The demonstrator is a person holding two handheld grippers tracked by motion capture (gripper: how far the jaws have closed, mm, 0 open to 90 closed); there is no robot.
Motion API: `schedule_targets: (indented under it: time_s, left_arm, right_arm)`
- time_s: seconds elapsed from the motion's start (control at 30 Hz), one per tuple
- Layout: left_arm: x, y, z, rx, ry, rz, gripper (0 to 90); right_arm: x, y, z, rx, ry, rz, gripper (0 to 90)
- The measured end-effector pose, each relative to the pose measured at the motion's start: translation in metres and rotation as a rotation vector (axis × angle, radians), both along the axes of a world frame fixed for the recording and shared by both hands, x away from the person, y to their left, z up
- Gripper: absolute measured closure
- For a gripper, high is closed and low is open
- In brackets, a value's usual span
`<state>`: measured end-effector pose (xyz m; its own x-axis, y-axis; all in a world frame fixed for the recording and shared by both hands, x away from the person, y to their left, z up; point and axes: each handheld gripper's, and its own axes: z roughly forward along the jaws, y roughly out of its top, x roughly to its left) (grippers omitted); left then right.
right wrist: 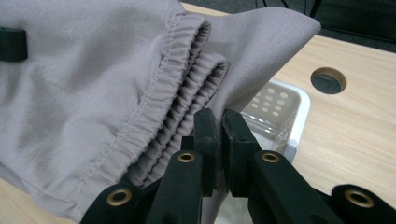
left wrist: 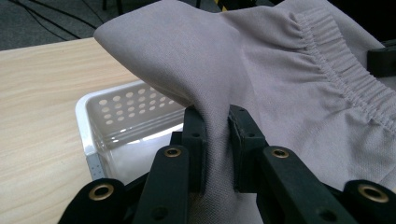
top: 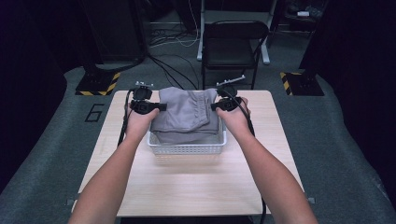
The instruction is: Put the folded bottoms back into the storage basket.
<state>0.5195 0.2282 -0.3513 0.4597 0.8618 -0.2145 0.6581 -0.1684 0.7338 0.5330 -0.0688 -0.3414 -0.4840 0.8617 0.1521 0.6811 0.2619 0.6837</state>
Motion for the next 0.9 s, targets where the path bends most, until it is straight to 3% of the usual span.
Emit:
schedule_targets:
  time_s: [0.27, 0.57, 0.83, 0.9]
  left_arm:
    - [0.005, -0.004, -0.018, 0.009, 0.015, 0.012, 78.5]
    - [0.009, -0.006, -0.026, 0.033, 0.019, 0.019, 78.5]
    - [0.009, -0.003, -0.038, 0.033, 0.048, 0.053, 78.5]
    - [0.010, -0.003, -0.040, 0.041, 0.037, 0.051, 78.6]
  right_arm:
    - [0.003, 0.000, -0.012, -0.021, 0.016, -0.008, 85.5]
    - [0.006, 0.003, -0.028, -0.036, 0.032, -0.016, 85.5]
    - [0.007, 0.007, -0.032, -0.048, 0.023, -0.014, 85.5]
    - [0.006, 0.009, -0.034, -0.051, 0.022, -0.013, 85.5]
